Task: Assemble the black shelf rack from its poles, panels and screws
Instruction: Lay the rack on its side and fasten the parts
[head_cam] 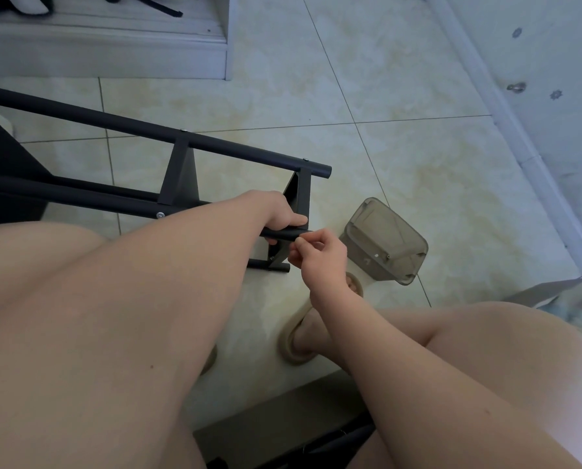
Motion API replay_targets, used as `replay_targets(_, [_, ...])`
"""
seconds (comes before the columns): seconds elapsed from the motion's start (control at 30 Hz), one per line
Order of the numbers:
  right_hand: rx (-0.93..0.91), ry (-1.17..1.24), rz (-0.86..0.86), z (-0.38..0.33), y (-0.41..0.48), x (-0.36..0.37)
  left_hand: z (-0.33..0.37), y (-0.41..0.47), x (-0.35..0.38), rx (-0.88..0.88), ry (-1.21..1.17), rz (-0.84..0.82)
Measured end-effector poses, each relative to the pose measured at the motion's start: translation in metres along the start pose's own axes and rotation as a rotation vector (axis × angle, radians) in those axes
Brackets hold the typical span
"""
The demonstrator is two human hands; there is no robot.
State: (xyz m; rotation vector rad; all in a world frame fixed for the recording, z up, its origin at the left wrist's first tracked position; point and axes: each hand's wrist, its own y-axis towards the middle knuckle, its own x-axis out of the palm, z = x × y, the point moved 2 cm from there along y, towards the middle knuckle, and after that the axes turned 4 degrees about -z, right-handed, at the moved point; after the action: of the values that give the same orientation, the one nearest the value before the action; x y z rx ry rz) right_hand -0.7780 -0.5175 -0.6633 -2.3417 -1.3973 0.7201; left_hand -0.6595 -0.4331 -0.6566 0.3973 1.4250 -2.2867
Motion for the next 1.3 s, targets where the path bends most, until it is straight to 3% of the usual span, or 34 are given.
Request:
replay_targets(0.1, [-0.011,0.080,0.040,0.006,-0.002,0.005,0.001,0.000,0.000,0.014,0.017,0.004])
replay_targets(0.33, [-0.079,-0.044,0.040,0.007,-0.003,0.001,-0.001,0.000,0.001,0.020,-0.005,-0.008])
replay_targets(0.83, [0.053,0.338,0.025,0.007,-0.007,0.001,-0.001,0.000,0.001,0.035,0.018,0.006])
replay_targets(1.0, [0.080,0.235,0.040,0.000,-0.006,-0.001,-0.001,0.001,0.001,0.027,0.003,0.007])
replay_targets(1.3, [-0.076,-0.249,0.024,-0.009,-0.005,-0.004,-0.001,0.000,0.002,0.025,-0.020,0.005])
